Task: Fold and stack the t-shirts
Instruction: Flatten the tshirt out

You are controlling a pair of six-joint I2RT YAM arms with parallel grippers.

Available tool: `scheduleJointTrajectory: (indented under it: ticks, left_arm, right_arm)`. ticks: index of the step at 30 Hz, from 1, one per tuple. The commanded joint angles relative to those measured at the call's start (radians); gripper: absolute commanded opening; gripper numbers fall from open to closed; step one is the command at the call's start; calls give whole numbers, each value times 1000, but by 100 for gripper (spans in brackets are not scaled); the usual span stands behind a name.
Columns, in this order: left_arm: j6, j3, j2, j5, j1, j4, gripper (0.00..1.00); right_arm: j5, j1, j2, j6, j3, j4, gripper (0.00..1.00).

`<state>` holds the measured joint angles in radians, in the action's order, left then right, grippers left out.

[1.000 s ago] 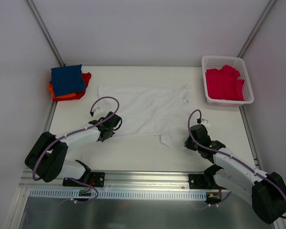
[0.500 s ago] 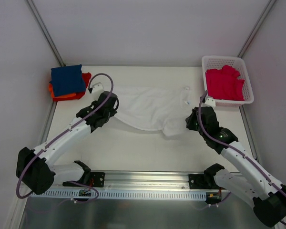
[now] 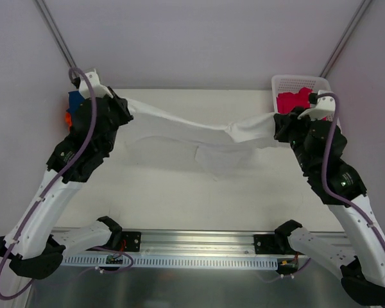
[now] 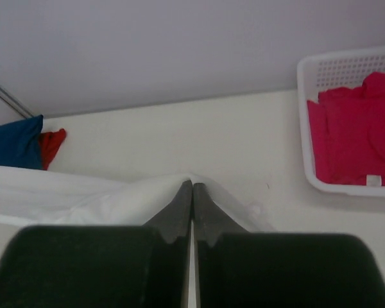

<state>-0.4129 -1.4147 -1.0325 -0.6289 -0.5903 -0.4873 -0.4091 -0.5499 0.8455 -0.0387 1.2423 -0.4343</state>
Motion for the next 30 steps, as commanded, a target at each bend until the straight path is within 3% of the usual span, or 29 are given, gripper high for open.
scheduleJointTrajectory:
  ticks: [1,9,20,30]
  left_arm:
    - [140,-144,54,-5,-6,4,0]
    - [266,-328,164,121,-6,82,0]
    - [292,-351,365,362,-3,233,0]
    - [264,-300,296,367,-3,253,0]
  right_arm:
    - [-27,-5,-2,123,126,15,0]
    - [73,-5,-60,269,290,115,0]
    - [242,-5,-232,275,319,316,0]
    - [242,-5,-123,246,374,281,0]
